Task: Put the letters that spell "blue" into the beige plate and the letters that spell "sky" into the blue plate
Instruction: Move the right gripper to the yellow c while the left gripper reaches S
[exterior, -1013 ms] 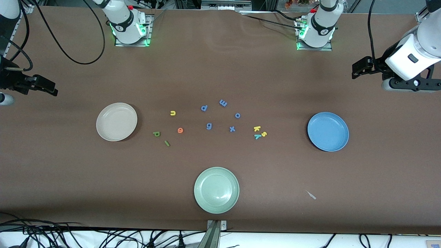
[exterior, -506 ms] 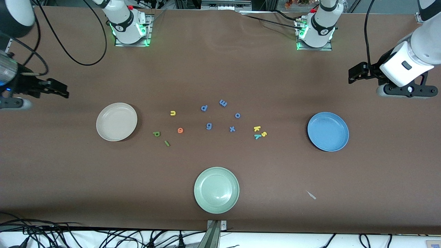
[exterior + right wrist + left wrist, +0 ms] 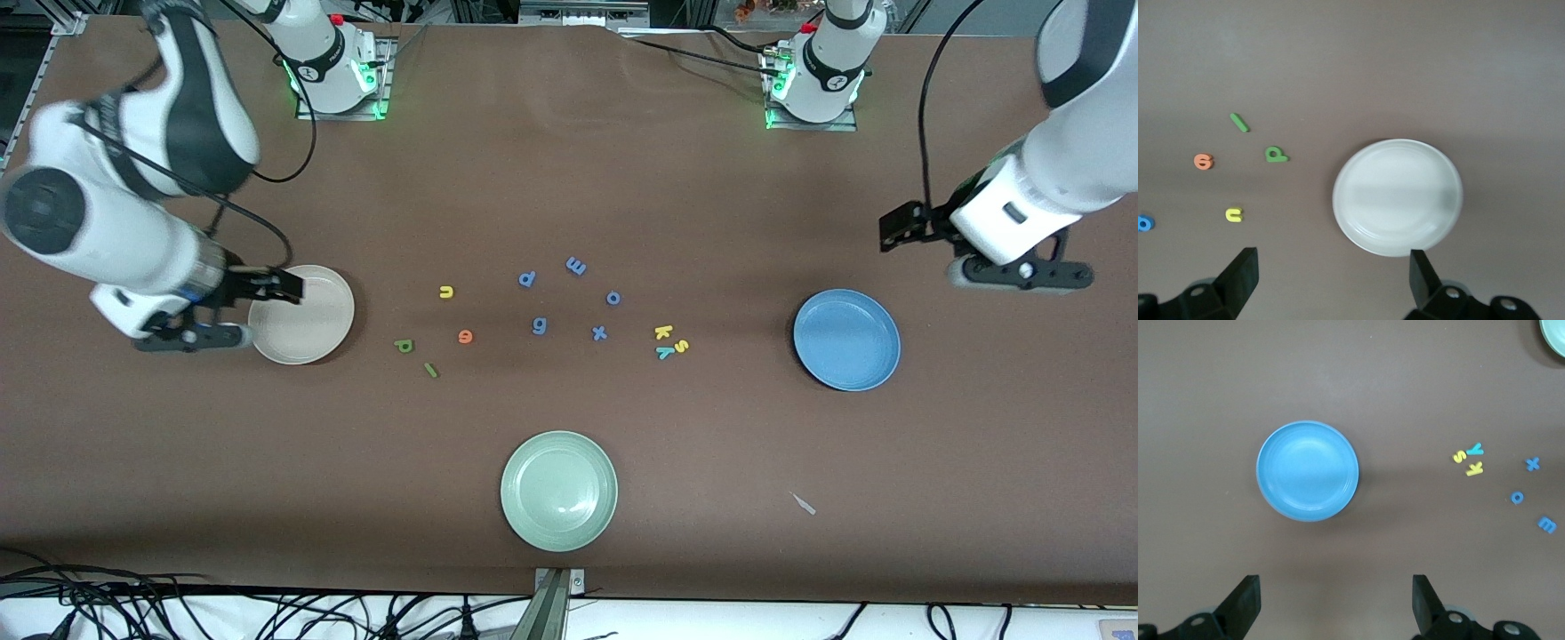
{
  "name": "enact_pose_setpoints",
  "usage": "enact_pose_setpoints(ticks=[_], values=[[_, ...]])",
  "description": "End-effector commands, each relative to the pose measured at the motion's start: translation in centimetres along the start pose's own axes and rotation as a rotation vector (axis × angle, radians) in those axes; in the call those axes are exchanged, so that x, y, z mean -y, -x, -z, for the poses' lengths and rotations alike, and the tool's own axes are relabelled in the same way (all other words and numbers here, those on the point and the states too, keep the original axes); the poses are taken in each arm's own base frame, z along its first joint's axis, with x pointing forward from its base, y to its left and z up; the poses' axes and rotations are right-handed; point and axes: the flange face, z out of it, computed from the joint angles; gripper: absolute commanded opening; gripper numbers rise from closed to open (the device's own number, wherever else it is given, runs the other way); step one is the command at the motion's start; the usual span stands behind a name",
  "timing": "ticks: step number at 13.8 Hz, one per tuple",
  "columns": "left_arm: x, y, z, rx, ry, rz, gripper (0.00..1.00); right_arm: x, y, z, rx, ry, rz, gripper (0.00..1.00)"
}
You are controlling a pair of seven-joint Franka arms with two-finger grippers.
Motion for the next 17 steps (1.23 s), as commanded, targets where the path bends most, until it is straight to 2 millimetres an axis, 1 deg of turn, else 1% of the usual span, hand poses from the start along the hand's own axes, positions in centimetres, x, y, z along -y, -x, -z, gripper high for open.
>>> enact_pose_setpoints(ticks=[1, 2, 3, 4, 5, 6, 7, 8, 9, 10, 11, 13, 14, 16, 17], values=[[-0.9, -0.2, -4.8, -0.015, 0.027, -0.015, 1.00, 4.0, -0.2, -3.7, -0.011, 0.008, 0.012, 1.00], [-1.4, -0.2, -6.7, -0.016, 0.026, -0.022, 1.00, 5.6, -0.2, -5.7, -0.028, 0.006, 0.025, 1.00], [-2.0, -0.2, -8.3, -0.016, 0.025, -0.031, 1.00, 6.9, 0.2, -7.5, -0.045, 0.004, 0.018, 1.00], [-2.7, -0.4, -9.8, -0.003, 0.023, -0.043, 1.00, 8.7, 0.9, -10.1, -0.049, 0.005, 0.011, 1.00], [-4.3, -0.9, -11.8, 0.027, 0.019, -0.069, 1.00, 10.1, 1.7, -11.8, -0.059, 0.006, -0.003, 1.00], [-5.4, -1.4, -13.9, 0.061, 0.015, -0.086, 1.00, 11.8, 2.7, -13.4, -0.055, 0.008, -0.004, 1.00], [-6.8, -2.1, -16.7, 0.086, 0.009, -0.105, 1.00, 13.2, 3.4, -15.3, -0.047, 0.013, -0.005, 1.00], [-8.2, -2.7, -19.8, 0.098, -0.004, -0.130, 1.00, 13.8, 3.6, -17.2, -0.056, 0.010, -0.031, 1.00], [-8.4, -3.2, -21.4, 0.102, -0.004, -0.137, 1.00, 14.7, 4.2, -18.6, -0.065, 0.007, -0.038, 1.00], [-8.3, -3.5, -22.2, 0.102, -0.002, -0.148, 1.00, 15.8, 4.9, -19.1, -0.074, 0.004, -0.044, 1.00], [-8.9, -3.8, -23.4, 0.101, 0.000, -0.170, 1.00, 15.9, 5.0, -19.9, -0.066, 0.007, -0.063, 1.00], [-10.3, -4.2, -24.6, 0.079, 0.013, -0.182, 1.00, 15.9, 5.3, -21.3, -0.044, 0.015, -0.085, 1.00], [-11.9, -4.6, -25.1, 0.048, 0.015, -0.204, 1.00, 15.9, 5.5, -21.6, -0.043, 0.015, -0.089, 1.00], [-14.1, -5.0, -27.4, 0.013, 0.022, -0.219, 1.00, 16.0, 5.8, -23.2, -0.031, 0.018, -0.087, 1.00], [-15.1, -5.2, -28.5, -0.011, 0.025, -0.230, 1.00, 16.3, 6.0, -23.5, -0.026, 0.019, -0.087, 1.00]])
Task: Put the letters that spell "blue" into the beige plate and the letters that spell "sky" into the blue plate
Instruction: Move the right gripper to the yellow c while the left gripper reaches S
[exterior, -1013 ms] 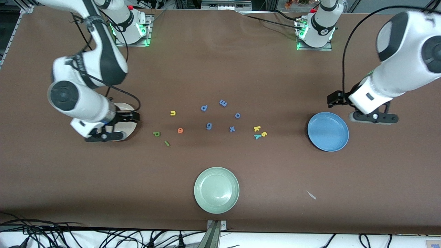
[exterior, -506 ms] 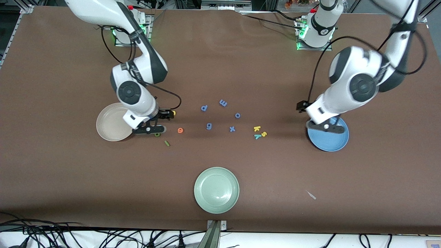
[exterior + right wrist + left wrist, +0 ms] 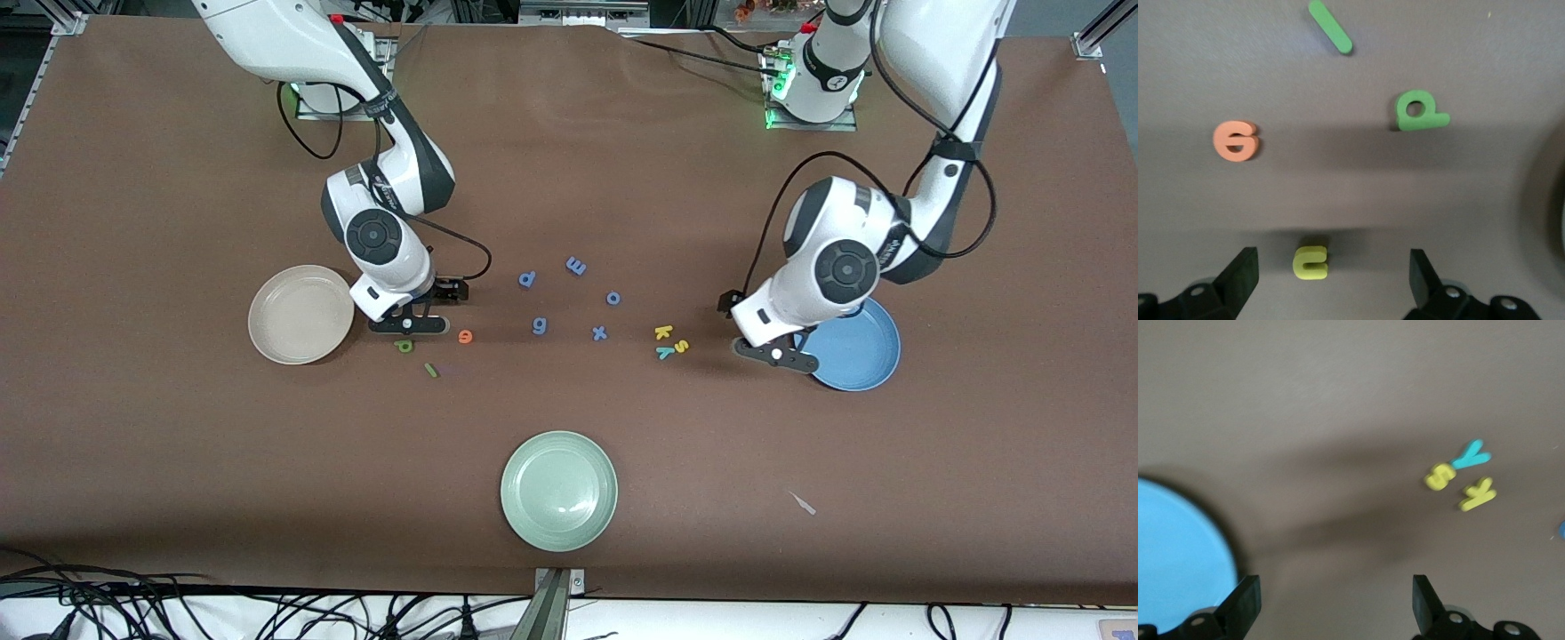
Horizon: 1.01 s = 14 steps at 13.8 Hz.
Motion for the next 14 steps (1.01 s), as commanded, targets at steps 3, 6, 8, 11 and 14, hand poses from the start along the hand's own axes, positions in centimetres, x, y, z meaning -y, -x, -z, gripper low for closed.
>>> enact_pose_setpoints(ticks=[3, 6, 8, 11, 14], values=[[-4.8, -2.3, -5.6, -0.094, 0.067, -0.009, 1.00, 1.4, 1.2, -1.7, 0.012, -0.002, -0.022, 1.00], [-5.6, -2.4, -7.0, -0.101, 0.077, -0.009, 1.00, 2.1, 1.7, -2.1, 0.021, -0.003, -0.020, 0.99], [-5.5, -2.3, -7.4, -0.096, 0.076, -0.013, 0.92, 2.1, 1.8, -2.3, 0.026, -0.001, -0.018, 0.92], [-5.7, -2.5, -8.2, -0.113, 0.077, -0.011, 0.82, 2.4, 2.1, -2.5, 0.030, -0.002, -0.010, 0.81], [-6.5, -2.5, -8.9, -0.125, 0.077, -0.022, 0.80, 2.6, 2.1, -2.9, 0.025, -0.007, -0.009, 0.69]])
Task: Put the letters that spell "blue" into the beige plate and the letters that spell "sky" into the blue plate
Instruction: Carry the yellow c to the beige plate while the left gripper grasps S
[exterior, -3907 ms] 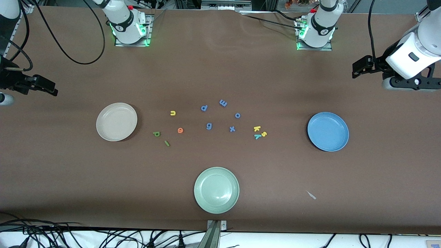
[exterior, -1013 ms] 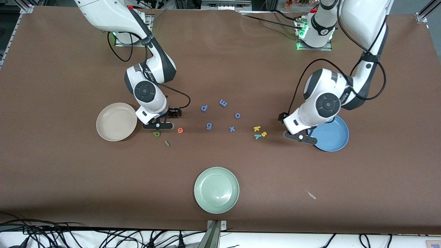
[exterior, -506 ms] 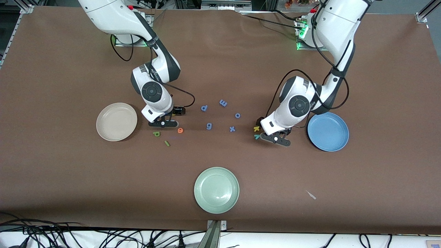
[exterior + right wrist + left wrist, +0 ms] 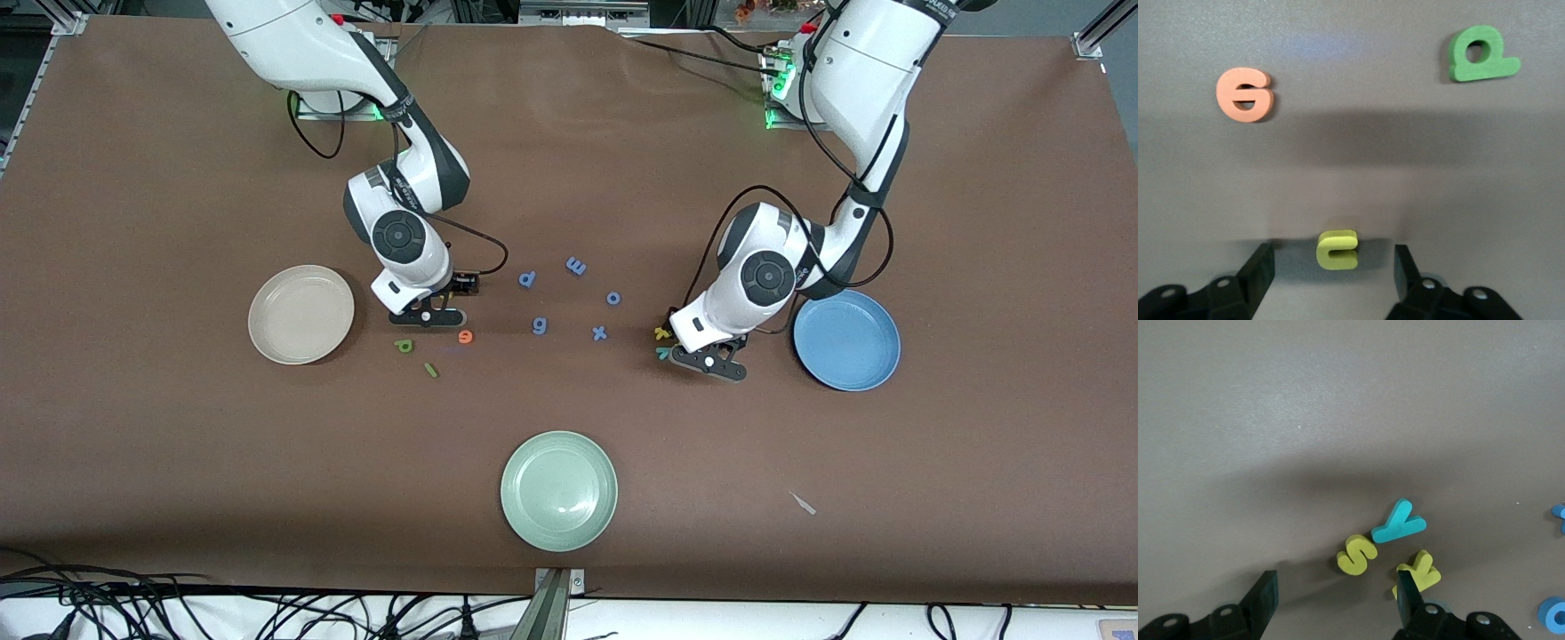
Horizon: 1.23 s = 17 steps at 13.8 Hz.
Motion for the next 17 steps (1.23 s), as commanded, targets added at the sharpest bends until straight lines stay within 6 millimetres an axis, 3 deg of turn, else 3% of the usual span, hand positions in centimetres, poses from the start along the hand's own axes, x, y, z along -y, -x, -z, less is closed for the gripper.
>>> enact_pose_setpoints(ticks=[1, 8, 9, 11, 14, 15, 17], values=[[-0.6, -0.6, -0.7, -0.020, 0.013, 0.003, 0.80, 0.3, 0.4, -0.4, -0.007, -0.007, -0.005, 0.62], [-0.6, -0.6, -1.1, -0.031, 0.011, -0.012, 0.79, 0.2, 0.3, -0.4, -0.008, -0.008, -0.006, 0.36], [-0.5, -0.6, -1.1, -0.031, 0.012, -0.009, 0.70, 0.2, 0.3, -0.4, -0.009, -0.009, -0.009, 0.32], [-0.5, -0.6, -1.2, -0.031, 0.013, -0.006, 0.62, 0.1, 0.2, -0.5, -0.011, -0.016, -0.018, 0.26], [-0.5, -0.7, -1.1, -0.033, 0.013, -0.009, 0.61, -0.2, -0.2, -0.1, -0.010, -0.015, -0.024, 0.21], [-0.5, -0.7, -1.1, -0.033, 0.013, -0.009, 0.61, -0.7, -0.7, 0.7, -0.017, -0.015, -0.018, 0.20], [-0.5, -0.6, -1.2, -0.033, 0.012, -0.009, 0.48, -2.7, -2.0, 2.9, 0.020, 0.016, -0.028, 0.20]])
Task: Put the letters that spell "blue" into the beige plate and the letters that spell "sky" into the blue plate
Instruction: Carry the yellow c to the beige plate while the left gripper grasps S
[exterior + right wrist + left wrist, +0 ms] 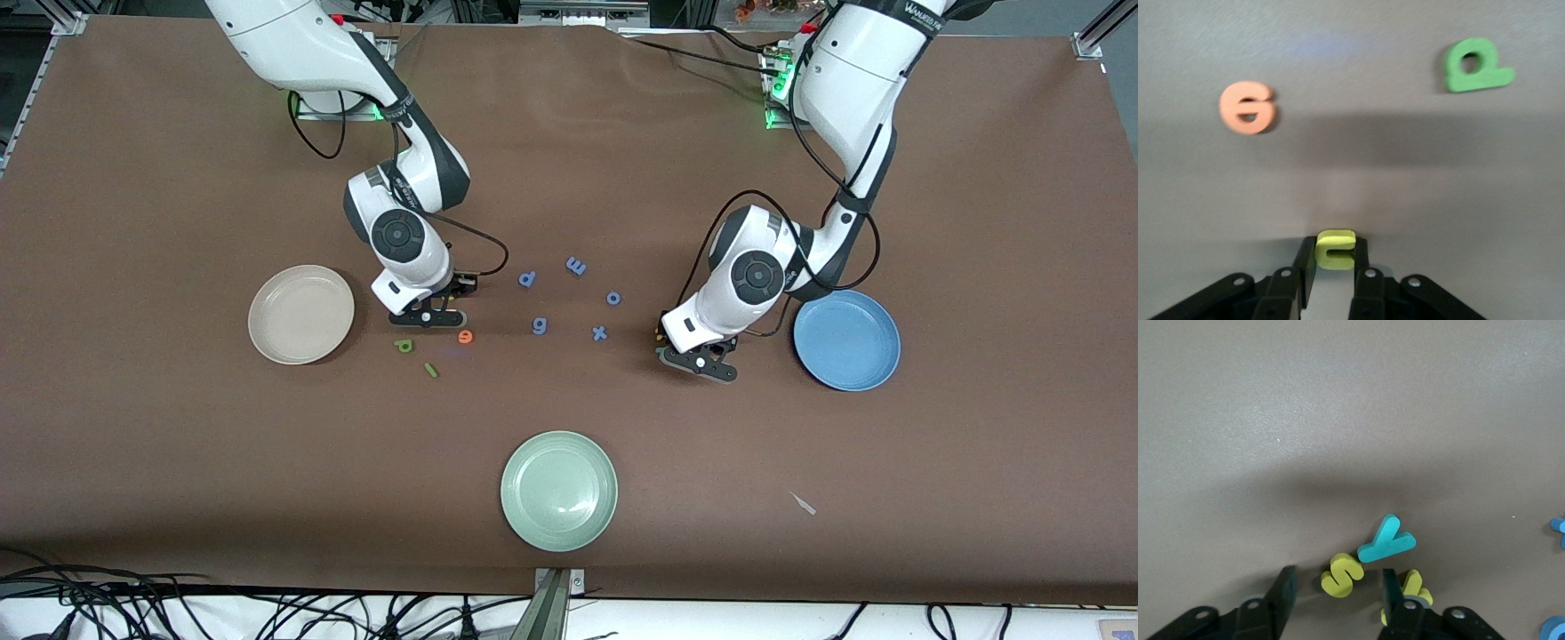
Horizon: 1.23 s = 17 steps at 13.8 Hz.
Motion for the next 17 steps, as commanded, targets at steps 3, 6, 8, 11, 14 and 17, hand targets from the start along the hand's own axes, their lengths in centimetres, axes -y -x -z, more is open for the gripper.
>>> enact_pose_setpoints(ticks=[3, 6, 8, 11, 14, 17], values=[[0.1, -0.3, -0.3, -0.004, 0.012, 0.004, 0.34, -7.1, -3.0, 5.1, 0.036, 0.046, 0.097, 0.20], [0.1, -0.3, -0.3, -0.004, 0.012, 0.004, 0.26, -13.2, -4.6, 6.0, 0.064, 0.074, 0.175, 0.20], [0.1, -0.3, -0.4, -0.004, 0.011, 0.004, 0.25, -16.4, -5.3, 5.9, 0.077, 0.087, 0.203, 0.21], [0.1, -0.5, 0.2, -0.013, 0.011, 0.000, 0.00, -20.2, -6.1, 4.9, 0.095, 0.095, 0.190, 0.59], [2.4, -0.9, 2.9, -0.039, 0.012, 0.032, 0.00, -19.3, -5.9, 5.4, 0.104, 0.052, 0.151, 1.00], [6.9, 0.1, 7.8, -0.041, 0.020, 0.086, 0.00, -17.1, -6.3, 6.2, 0.077, 0.035, 0.166, 1.00]])
